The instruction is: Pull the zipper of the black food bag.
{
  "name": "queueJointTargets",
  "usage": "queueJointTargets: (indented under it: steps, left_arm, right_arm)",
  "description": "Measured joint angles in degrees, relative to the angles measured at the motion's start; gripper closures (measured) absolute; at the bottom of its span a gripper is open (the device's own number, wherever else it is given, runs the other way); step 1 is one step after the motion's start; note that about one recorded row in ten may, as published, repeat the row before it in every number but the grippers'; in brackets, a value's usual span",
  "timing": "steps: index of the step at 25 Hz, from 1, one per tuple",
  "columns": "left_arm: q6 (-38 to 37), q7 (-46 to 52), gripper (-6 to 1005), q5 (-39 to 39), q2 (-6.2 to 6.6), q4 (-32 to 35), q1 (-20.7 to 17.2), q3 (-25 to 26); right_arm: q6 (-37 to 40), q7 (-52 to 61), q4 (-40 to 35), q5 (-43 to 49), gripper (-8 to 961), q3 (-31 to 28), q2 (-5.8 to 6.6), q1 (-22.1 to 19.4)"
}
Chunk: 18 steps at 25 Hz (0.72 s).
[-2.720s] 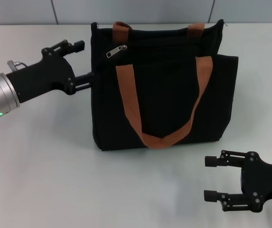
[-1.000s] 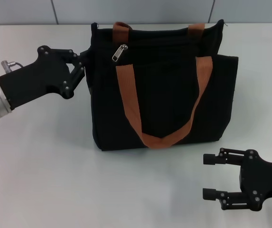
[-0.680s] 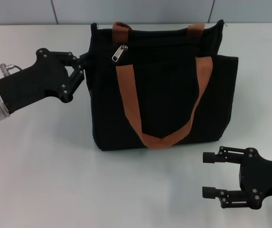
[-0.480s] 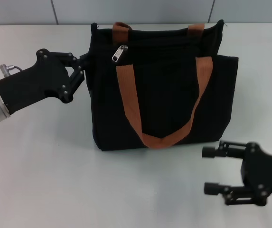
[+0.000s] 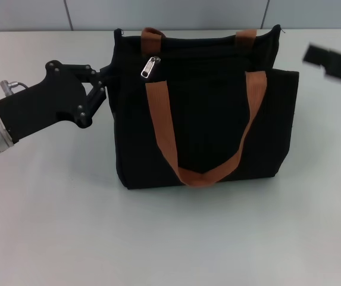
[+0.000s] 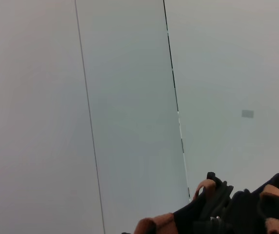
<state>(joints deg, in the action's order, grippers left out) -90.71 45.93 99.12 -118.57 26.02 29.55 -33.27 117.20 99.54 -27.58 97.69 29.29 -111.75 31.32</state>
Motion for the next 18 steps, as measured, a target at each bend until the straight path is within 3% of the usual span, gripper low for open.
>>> queueJointTargets:
  steps: [5,8,18]
  left_arm:
    - [-0.6,0.0,981,0.0,0.01,0.0,0.0,-0.3]
    - [-0.7,0.0,981,0.0,-0.05,-0.4,0.0,-0.3]
    - [-1.6,-0.2,982,0.0,-0.08,-0.8,-0.1,-0.2]
  right_arm:
    - [-5.9,8.6,-1.3,1.2,163,2.3,1.15,6.0]
    - [-11.1,14.7,-1.8,3.0,163,7.6,1.55,10.8]
    - [-19.8,27.2,-2.4,4.2,163,18.9,1.25,18.5]
